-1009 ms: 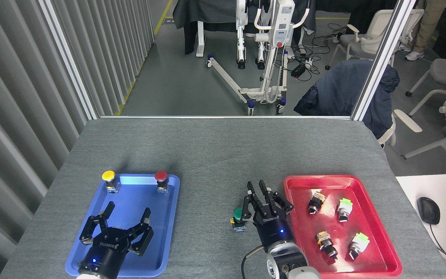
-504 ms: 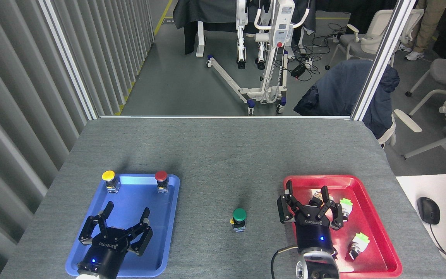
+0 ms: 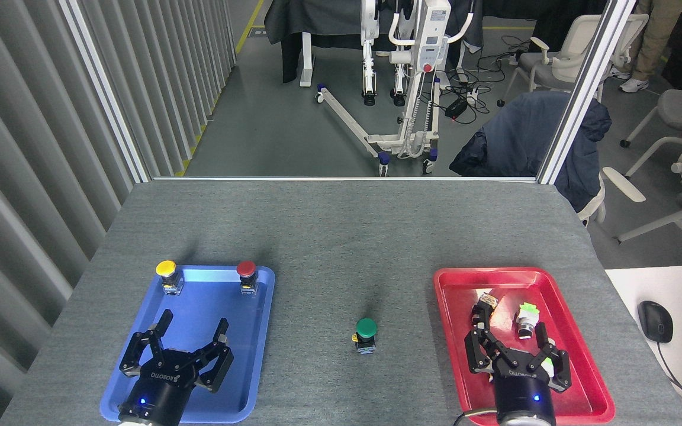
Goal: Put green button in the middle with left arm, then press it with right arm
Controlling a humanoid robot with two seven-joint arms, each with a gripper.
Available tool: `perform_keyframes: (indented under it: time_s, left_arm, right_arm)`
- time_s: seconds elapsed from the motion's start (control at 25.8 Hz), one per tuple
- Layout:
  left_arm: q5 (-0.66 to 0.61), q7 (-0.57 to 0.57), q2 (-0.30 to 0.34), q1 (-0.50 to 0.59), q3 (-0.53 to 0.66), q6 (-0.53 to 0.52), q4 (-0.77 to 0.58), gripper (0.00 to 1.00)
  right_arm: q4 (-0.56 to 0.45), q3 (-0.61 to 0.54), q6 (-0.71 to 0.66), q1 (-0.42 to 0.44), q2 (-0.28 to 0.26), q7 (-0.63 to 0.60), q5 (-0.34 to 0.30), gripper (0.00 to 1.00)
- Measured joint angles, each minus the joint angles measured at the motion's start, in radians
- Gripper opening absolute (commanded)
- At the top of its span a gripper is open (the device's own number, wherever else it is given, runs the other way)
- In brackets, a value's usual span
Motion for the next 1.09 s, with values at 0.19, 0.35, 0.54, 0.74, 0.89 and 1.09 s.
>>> perform_keyframes:
  time_s: [0.19, 0.35, 0.54, 0.74, 0.89, 1.09]
  left_arm:
    - [0.001, 0.001, -0.001, 0.001, 0.000, 0.003, -0.001, 0.98]
    - [0.001, 0.001, -0.001, 0.000, 0.001, 0.003, -0.001, 0.98]
    - [0.001, 0.000, 0.002, -0.001, 0.002, 0.001, -0.001, 0.98]
    - [0.001, -0.001, 0.003, -0.001, 0.003, -0.001, -0.001, 0.98]
    - [0.001, -0.001, 0.005, -0.001, 0.003, -0.004, -0.001, 0.98]
    - [0.001, -0.001, 0.005, -0.001, 0.003, -0.006, -0.001, 0.98]
  right_arm:
    - [0.002, 0.004, 0.002, -0.006, -0.007, 0.030, -0.001, 1.00]
    - [0.004, 0.045, 0.002, -0.032, -0.008, 0.034, -0.001, 1.00]
    - [0.004, 0.094, 0.000, -0.045, -0.009, 0.035, -0.002, 1.00]
    - [0.005, 0.102, -0.003, -0.042, -0.008, 0.038, -0.002, 1.00]
    - [0.005, 0.103, -0.005, -0.040, -0.007, 0.035, -0.003, 1.00]
    - [0.005, 0.103, -0.005, -0.039, -0.007, 0.034, -0.003, 1.00]
